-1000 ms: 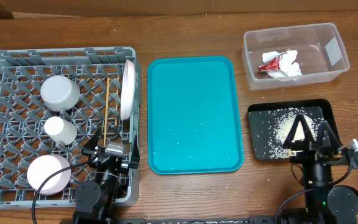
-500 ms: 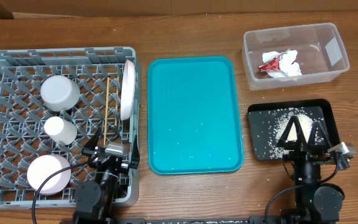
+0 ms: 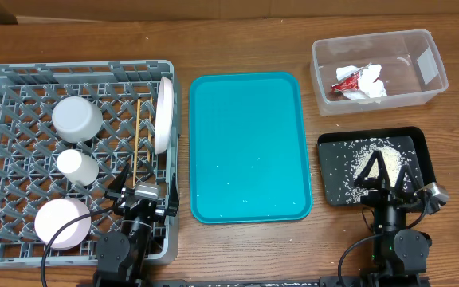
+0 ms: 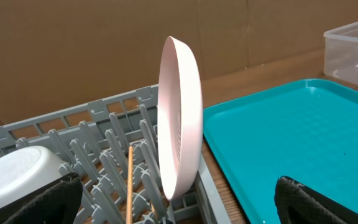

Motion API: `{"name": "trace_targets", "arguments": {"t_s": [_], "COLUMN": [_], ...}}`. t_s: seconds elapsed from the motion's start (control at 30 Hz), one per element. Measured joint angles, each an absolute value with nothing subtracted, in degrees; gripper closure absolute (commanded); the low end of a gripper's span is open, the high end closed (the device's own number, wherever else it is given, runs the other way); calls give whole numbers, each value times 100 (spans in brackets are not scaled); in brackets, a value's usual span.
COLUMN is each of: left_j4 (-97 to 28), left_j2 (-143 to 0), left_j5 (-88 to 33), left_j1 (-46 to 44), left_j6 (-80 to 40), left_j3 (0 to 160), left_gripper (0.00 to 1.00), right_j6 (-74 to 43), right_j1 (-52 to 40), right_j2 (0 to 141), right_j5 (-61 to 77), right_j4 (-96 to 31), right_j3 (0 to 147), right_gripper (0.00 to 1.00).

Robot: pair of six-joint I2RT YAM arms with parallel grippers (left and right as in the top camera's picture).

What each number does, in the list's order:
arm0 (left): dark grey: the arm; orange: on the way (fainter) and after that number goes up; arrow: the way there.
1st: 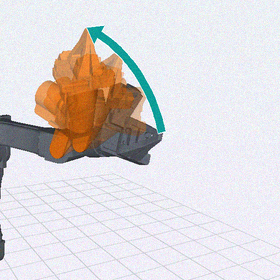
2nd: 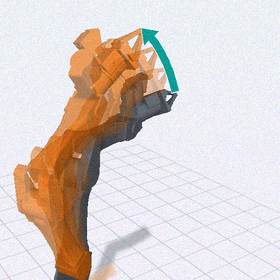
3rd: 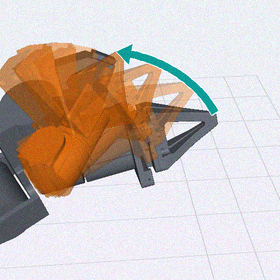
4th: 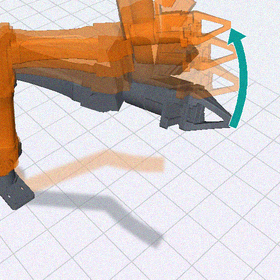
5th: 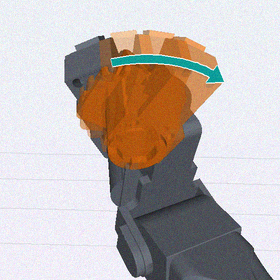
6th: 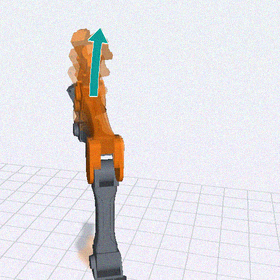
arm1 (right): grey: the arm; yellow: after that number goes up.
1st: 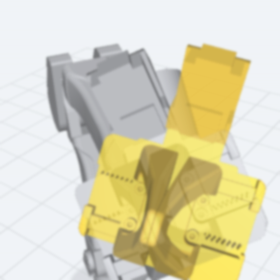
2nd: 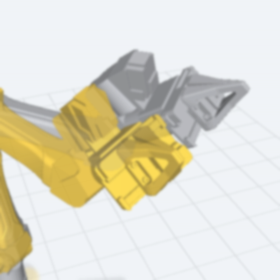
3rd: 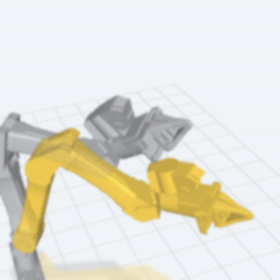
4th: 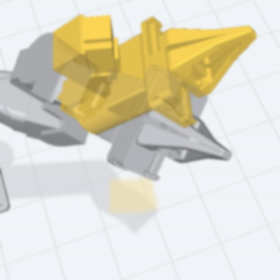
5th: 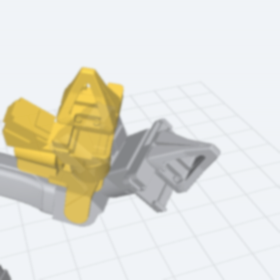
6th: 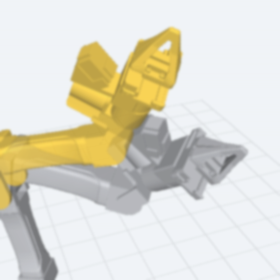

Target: Sort waste into correct bins and load items into the dishwasher

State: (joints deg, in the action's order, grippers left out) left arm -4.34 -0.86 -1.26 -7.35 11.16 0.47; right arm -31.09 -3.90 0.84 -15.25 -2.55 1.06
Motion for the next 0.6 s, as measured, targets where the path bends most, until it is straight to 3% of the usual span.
{"name": "trace_targets", "arguments": {"t_s": [0.6], "left_j4": [-434], "left_j2": [-86], "left_j5": [-126], "left_j1": [-735], "left_j6": [1116], "left_j3": [47], "left_gripper": [0], "right_j6": [-899], "right_j1": [-416], "right_j2": [84], "right_j5": [-244], "right_j4": [-517], "right_j3": [106], "right_gripper": [0]}}
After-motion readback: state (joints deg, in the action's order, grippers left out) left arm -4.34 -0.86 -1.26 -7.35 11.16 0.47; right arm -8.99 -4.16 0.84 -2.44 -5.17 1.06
